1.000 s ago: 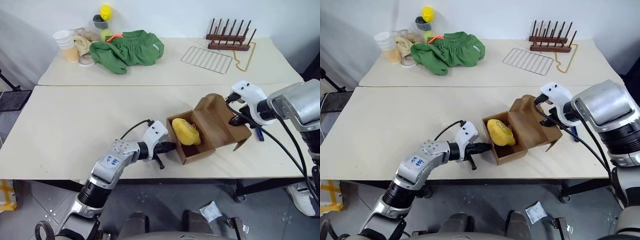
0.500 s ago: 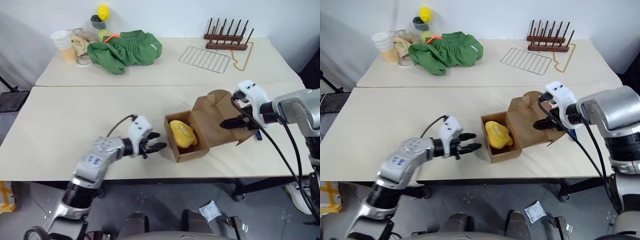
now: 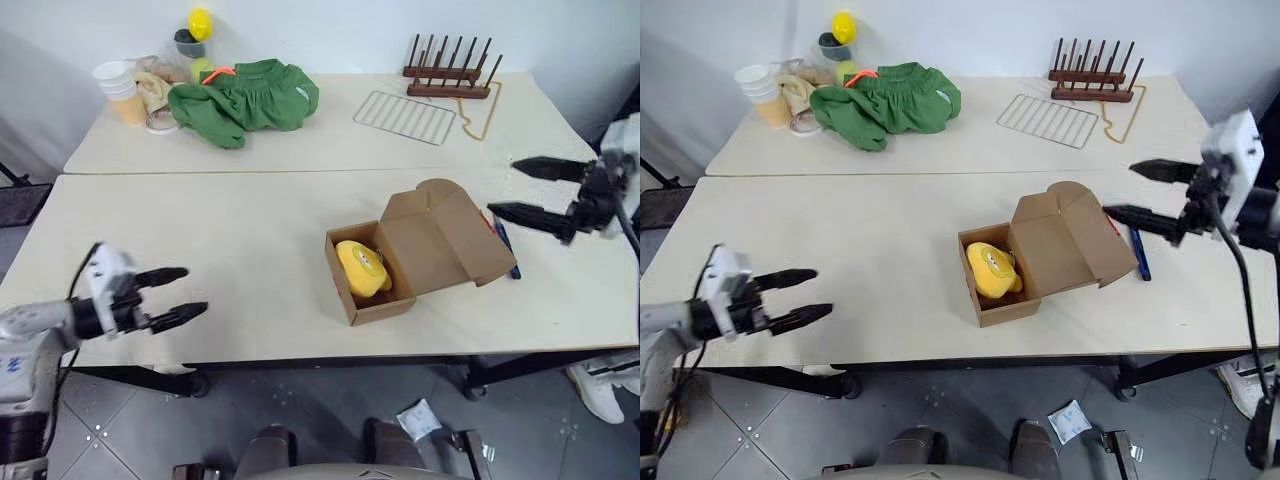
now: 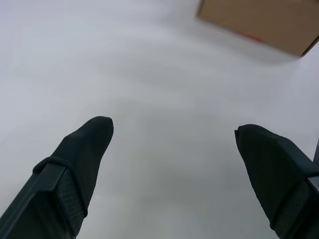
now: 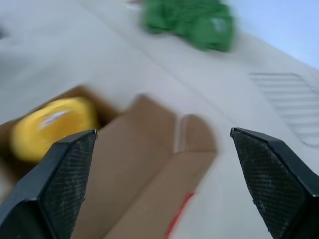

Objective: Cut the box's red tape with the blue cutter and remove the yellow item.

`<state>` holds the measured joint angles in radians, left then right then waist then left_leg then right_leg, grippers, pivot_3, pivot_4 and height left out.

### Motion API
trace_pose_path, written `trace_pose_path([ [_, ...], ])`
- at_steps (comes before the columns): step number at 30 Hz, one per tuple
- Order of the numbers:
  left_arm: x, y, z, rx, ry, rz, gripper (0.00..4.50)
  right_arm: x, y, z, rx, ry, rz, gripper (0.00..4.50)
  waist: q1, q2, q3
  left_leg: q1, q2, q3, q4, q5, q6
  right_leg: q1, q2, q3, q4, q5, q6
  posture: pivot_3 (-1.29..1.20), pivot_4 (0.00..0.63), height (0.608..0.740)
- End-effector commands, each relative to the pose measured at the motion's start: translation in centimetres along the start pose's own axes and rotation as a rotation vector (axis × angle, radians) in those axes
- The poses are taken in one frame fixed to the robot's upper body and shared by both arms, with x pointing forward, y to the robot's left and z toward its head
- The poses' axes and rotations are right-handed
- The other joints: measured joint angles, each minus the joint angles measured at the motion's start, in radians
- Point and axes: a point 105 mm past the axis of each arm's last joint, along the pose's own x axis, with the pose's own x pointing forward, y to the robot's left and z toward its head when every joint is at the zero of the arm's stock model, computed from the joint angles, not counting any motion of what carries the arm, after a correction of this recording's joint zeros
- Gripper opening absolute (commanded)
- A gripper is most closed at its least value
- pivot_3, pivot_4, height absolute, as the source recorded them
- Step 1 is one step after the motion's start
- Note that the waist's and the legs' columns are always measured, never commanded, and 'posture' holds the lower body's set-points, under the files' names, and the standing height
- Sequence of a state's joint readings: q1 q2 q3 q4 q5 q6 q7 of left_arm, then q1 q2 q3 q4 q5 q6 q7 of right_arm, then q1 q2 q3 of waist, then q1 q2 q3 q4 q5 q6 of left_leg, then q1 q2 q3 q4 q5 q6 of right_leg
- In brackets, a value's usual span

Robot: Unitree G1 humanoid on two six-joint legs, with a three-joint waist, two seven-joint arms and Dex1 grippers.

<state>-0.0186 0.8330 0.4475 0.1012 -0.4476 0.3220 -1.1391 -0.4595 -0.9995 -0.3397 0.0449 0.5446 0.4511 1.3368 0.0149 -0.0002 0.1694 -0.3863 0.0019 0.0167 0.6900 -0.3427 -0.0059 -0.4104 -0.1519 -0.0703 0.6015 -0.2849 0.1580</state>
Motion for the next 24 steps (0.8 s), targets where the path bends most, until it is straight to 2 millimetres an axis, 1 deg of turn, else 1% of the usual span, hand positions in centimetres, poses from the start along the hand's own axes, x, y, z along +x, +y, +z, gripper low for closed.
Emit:
trace_pose_path([
  [1,-2.5,0.9,0.0,0.024,-0.014,0.068,4.49,-1.1,2.2,0.7,-0.131,-0.002,0.090,4.50,0.002,0.000,0.000,0.001,0.000,0.001,0.000,0.000,0.000,0.001,0.000,0.000,0.000,0.000,0.000,0.00,0.150,0.740],
  [3,-3.2,0.9,-0.5,0.012,0.003,0.078,4.49,-1.2,3.4,-0.3,-0.182,0.033,0.113,4.50,0.006,0.000,0.000,0.001,0.000,0.001,0.001,0.000,0.001,0.001,0.000,0.000,-0.001,0.000,0.000,0.00,0.150,0.740],
  [4,-3.4,0.7,-0.6,-0.004,-0.002,0.077,4.49,-1.1,3.7,-0.3,-0.178,0.004,0.080,4.50,0.007,0.000,0.000,0.002,0.000,0.002,0.001,0.000,0.001,0.002,0.000,0.001,0.000,0.000,0.000,0.00,0.150,0.740],
  [5,-3.4,0.1,-0.2,-0.020,-0.017,0.058,4.49,-0.9,4.4,-0.4,-0.172,-0.011,0.064,4.50,0.007,0.000,0.000,0.002,0.000,0.002,0.001,0.000,0.001,0.002,0.000,0.001,0.000,0.000,0.000,0.00,0.150,0.740],
  [6,-3.0,-0.4,0.8,-0.008,-0.047,0.035,4.49,-0.9,5.1,-0.4,-0.181,-0.015,0.056,4.50,0.008,-0.001,0.000,0.002,0.001,0.001,0.001,-0.001,0.001,0.002,0.000,0.001,0.000,0.000,0.000,0.00,0.150,0.740],
  [7,-2.3,-1.0,2.0,0.005,-0.073,-0.008,4.49,-0.9,5.4,-0.1,-0.178,-0.029,0.036,4.50,0.010,-0.001,0.001,0.002,0.001,0.001,0.001,-0.001,0.000,0.002,0.000,0.001,0.001,0.000,0.000,0.00,0.150,0.740],
  [9,-1.4,-1.9,3.5,0.024,-0.093,-0.071,4.49,-1.0,5.6,0.4,-0.176,-0.036,0.015,4.50,0.013,-0.002,0.001,0.002,0.001,0.000,0.002,-0.001,0.000,0.002,0.000,0.001,0.002,0.000,0.000,0.00,0.150,0.740],
  [12,1.7,-3.7,7.1,0.103,-0.085,-0.244,4.49,-1.5,5.5,1.0,-0.174,-0.022,0.005,4.50,0.019,-0.002,0.001,0.002,0.001,-0.001,0.005,-0.001,0.000,0.003,0.000,0.001,0.002,0.000,-0.001,0.00,0.150,0.740],
  [13,2.3,-4.1,7.7,0.126,-0.077,-0.282,4.49,-1.5,5.6,1.1,-0.170,-0.017,0.007,4.50,0.018,-0.002,0.001,0.002,0.001,-0.001,0.005,-0.001,0.000,0.003,0.000,0.000,0.003,0.000,-0.001,0.00,0.150,0.740],
  [14,3.5,-4.8,8.8,0.131,-0.067,-0.342,4.49,-1.7,5.6,1.2,-0.162,-0.014,0.008,4.50,0.016,-0.002,0.001,0.002,0.001,-0.001,0.006,-0.001,0.000,0.003,0.000,0.001,0.003,0.000,-0.001,0.00,0.150,0.740],
  [16,7.1,-6.6,11.2,0.196,-0.033,-0.465,4.49,-1.8,5.5,1.5,-0.164,-0.012,-0.014,4.50,0.017,-0.002,0.001,0.002,0.001,0.000,0.006,-0.002,0.000,0.003,0.000,0.001,0.003,0.000,-0.001,0.00,0.150,0.740],
  [17,8.2,-7.2,11.9,0.218,-0.014,-0.499,4.49,-1.9,5.4,1.6,-0.167,-0.011,-0.022,4.50,0.021,-0.002,0.001,0.002,0.000,-0.001,0.006,-0.002,0.000,0.003,0.000,0.001,0.005,0.000,-0.001,0.00,0.150,0.740],
  [19,11.6,-8.4,12.9,0.302,0.060,-0.549,4.49,-1.8,5.5,1.4,-0.143,0.004,-0.028,4.50,0.018,-0.002,0.001,0.001,0.000,0.000,0.007,-0.002,0.000,0.003,0.000,0.001,0.004,0.000,-0.001,0.00,0.150,0.740],
  [20,13.8,-8.9,13.3,0.336,0.097,-0.547,4.49,-1.6,5.5,1.3,-0.135,0.015,-0.030,4.50,0.019,-0.002,0.001,0.002,-0.001,0.001,0.007,-0.002,0.001,0.003,0.000,0.001,0.006,0.000,0.000,0.00,0.150,0.740],
  [21,15.3,-9.2,13.7,0.364,0.127,-0.542,4.49,-1.6,5.5,1.2,-0.132,0.022,-0.032,4.50,0.019,-0.002,0.001,0.002,-0.001,0.001,0.007,-0.002,0.001,0.003,0.000,0.001,0.006,0.000,0.000,0.00,0.150,0.740],
  [23,17.9,-10.6,15.0,0.381,0.123,-0.572,4.49,-1.3,5.5,1.2,-0.130,0.021,-0.040,4.50,0.018,-0.003,0.001,0.001,-0.001,0.002,0.007,-0.002,0.001,0.003,0.000,0.001,0.004,0.000,0.000,0.00,0.150,0.740],
  [24,18.8,-11.2,15.5,0.384,0.120,-0.588,4.49,-1.2,5.4,1.2,-0.126,0.018,-0.042,4.50,0.013,-0.004,0.002,0.001,-0.001,0.002,0.007,-0.003,0.002,0.003,0.000,0.001,0.004,0.000,0.000,0.00,0.150,0.740],
])
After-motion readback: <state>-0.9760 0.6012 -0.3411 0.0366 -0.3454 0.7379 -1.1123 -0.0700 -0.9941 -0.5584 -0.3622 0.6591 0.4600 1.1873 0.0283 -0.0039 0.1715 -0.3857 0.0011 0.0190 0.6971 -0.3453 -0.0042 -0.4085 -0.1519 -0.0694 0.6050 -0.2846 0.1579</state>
